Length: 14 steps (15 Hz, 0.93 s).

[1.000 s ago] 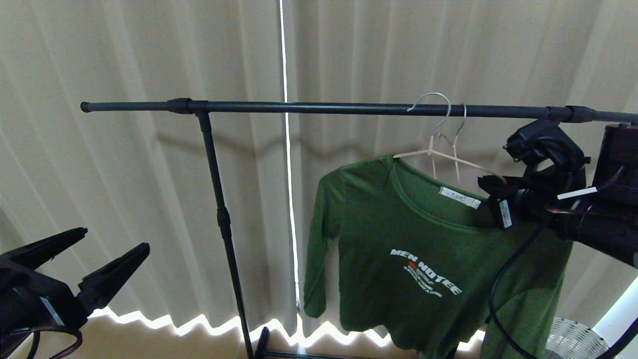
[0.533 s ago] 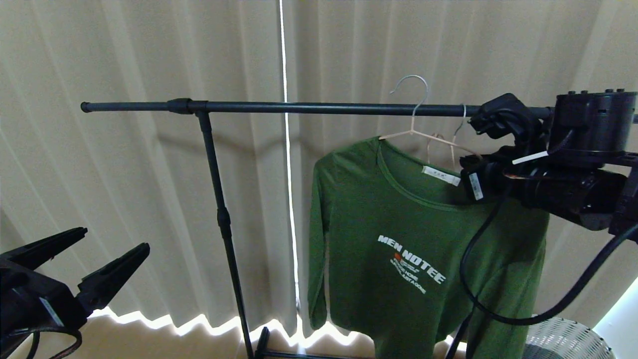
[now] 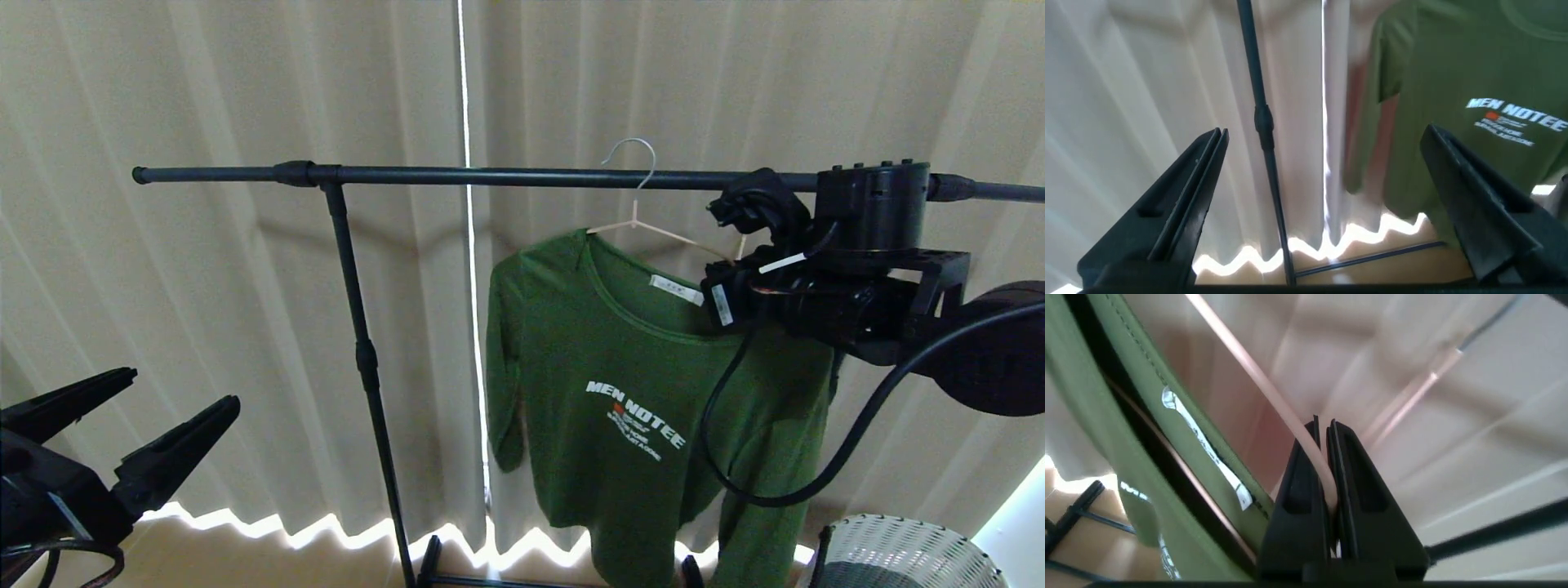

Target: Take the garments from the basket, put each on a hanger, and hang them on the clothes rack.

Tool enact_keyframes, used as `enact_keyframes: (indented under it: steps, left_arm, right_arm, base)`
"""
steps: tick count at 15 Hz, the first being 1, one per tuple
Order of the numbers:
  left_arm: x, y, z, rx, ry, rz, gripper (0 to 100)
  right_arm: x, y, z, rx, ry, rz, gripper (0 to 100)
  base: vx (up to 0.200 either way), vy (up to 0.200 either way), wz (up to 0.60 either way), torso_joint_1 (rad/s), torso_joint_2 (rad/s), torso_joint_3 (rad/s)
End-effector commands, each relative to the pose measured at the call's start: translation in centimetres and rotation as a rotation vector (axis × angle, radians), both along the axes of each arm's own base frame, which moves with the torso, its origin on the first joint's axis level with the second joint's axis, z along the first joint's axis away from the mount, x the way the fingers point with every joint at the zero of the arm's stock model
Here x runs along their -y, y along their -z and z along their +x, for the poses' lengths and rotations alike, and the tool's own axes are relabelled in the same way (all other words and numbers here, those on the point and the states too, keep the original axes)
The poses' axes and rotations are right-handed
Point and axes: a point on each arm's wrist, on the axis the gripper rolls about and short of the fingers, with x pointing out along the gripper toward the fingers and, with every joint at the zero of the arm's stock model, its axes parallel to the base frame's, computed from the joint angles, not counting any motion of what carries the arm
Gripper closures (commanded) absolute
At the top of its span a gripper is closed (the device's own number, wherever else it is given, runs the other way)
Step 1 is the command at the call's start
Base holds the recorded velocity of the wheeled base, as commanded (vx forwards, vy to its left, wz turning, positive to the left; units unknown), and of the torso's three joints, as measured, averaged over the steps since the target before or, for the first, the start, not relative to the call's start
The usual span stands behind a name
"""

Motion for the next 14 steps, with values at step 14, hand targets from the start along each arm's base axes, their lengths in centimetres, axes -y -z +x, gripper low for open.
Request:
enact_keyframes:
  steps: [14]
  left_arm:
    - [0.2,0.1,0.0,-0.008,0.016,0.001,0]
  right_arm:
    - [-0.8,1.5,5.4,0.006,0.108,-0.020,100]
  base:
    - [0.000,0.000,0.00,0.000,0.00,0.000]
